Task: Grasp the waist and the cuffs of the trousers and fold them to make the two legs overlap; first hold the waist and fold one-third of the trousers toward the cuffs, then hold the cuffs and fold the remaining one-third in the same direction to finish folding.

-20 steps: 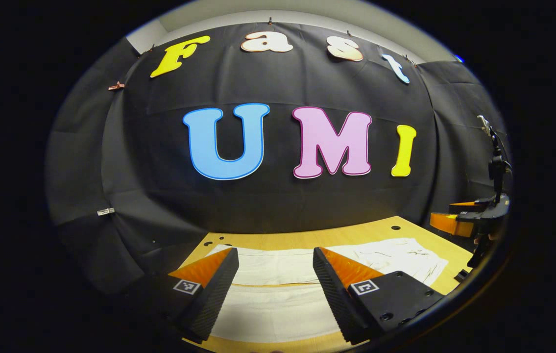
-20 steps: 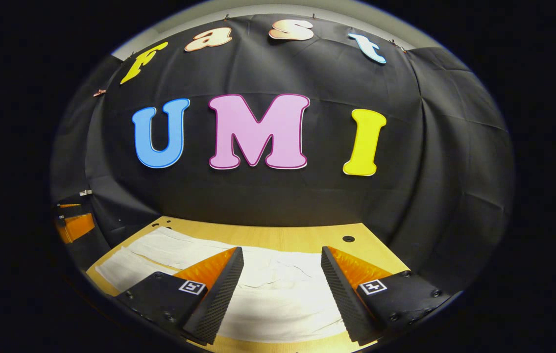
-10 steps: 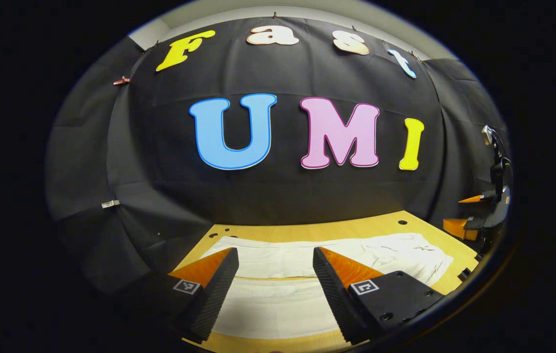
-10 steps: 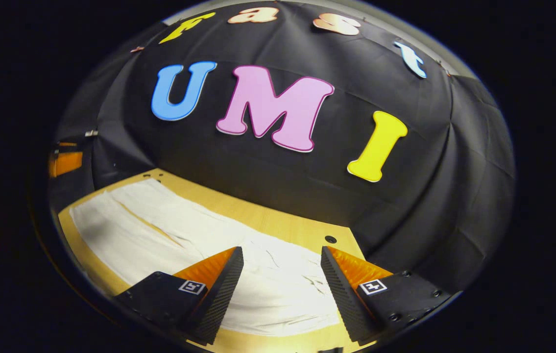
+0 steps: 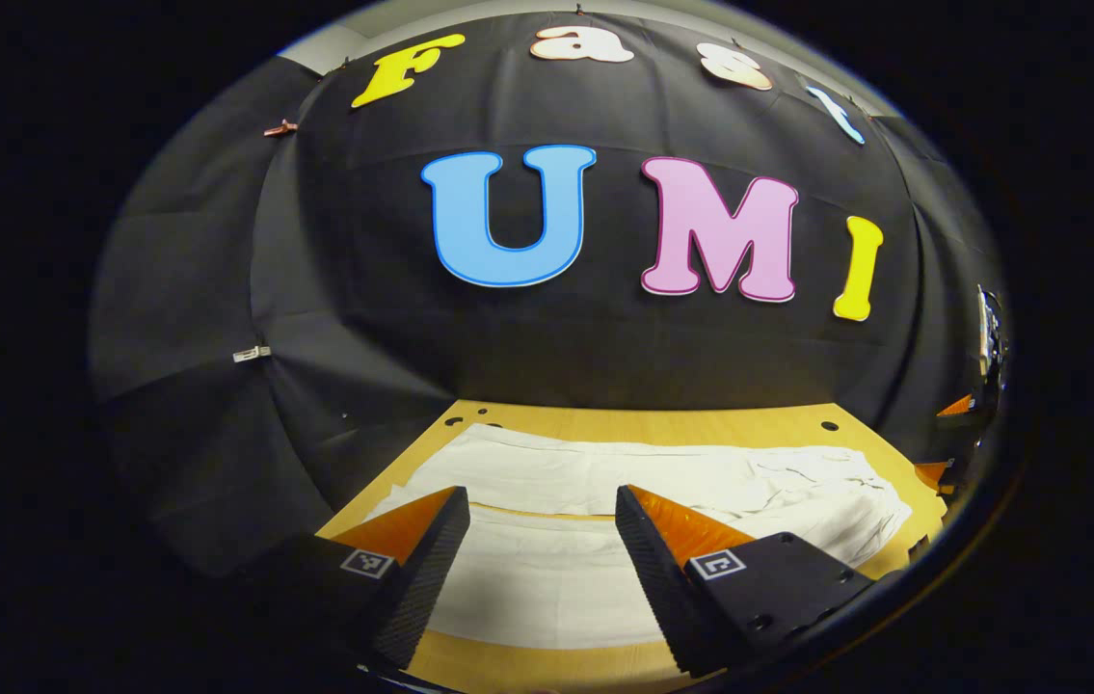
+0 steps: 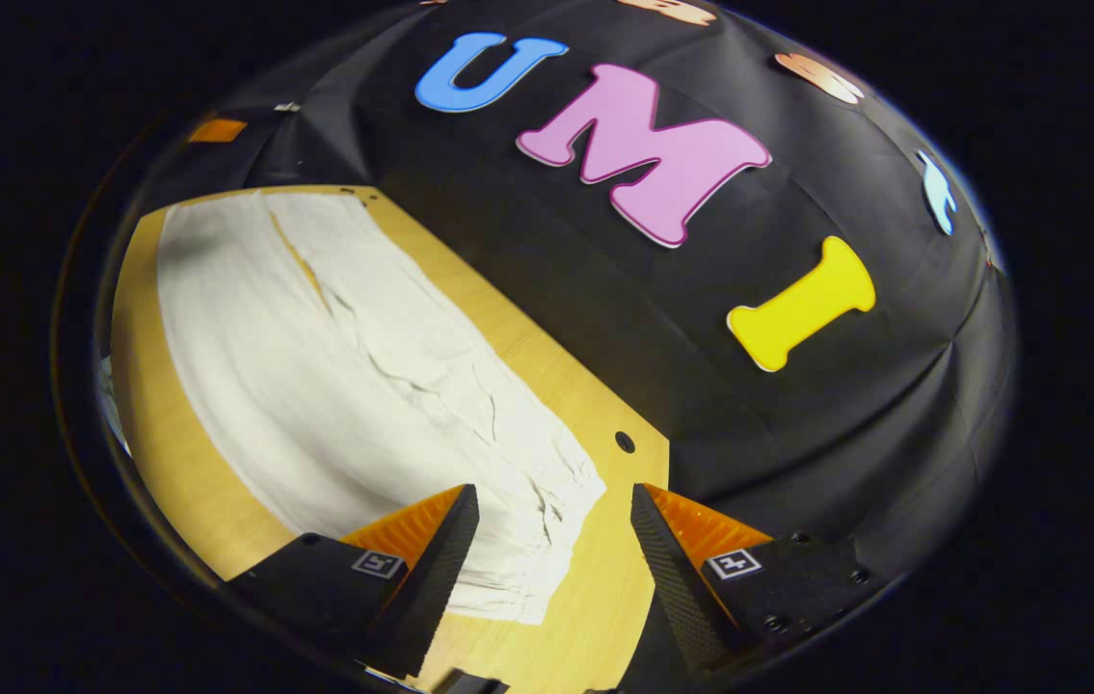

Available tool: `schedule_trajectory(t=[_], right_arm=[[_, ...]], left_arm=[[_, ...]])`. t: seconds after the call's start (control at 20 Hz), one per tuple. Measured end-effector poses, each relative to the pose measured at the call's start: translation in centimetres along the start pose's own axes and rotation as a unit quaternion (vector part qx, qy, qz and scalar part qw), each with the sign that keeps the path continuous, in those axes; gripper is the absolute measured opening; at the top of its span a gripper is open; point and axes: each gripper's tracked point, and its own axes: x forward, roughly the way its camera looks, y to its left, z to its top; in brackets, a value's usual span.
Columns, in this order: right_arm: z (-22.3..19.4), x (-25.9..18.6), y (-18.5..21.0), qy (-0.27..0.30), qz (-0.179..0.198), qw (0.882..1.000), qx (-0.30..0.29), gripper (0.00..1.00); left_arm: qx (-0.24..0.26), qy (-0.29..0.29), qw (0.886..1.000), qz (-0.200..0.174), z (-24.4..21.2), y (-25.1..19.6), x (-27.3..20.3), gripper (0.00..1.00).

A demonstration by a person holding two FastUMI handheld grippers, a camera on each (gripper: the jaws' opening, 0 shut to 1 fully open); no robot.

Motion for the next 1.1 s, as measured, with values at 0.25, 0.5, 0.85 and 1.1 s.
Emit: schedule_trajectory(t=[0.25,0.5,0.85,1.1], right_arm=[[-7.4,0.8,1.7,0.075,0.063,0.994,-0.047,0.98],[-11.7,0.9,2.4,0.104,0.113,0.984,-0.088,0.98],[-17.4,1.4,3.1,0.144,0.161,0.961,-0.172,0.98],[-18.6,3.1,4.5,0.148,0.184,0.945,-0.225,0.98]], left_arm=[[0.010,0.016,1.000,0.024,-1.7,0.6,-0.6,0.92],[0.021,0.033,0.999,0.028,-2.6,-0.4,-1.2,0.95],[0.033,0.047,0.998,0.023,-3.5,-2.0,-1.5,0.92],[0.042,0.051,0.998,0.023,-3.2,-2.4,-1.4,0.98]])
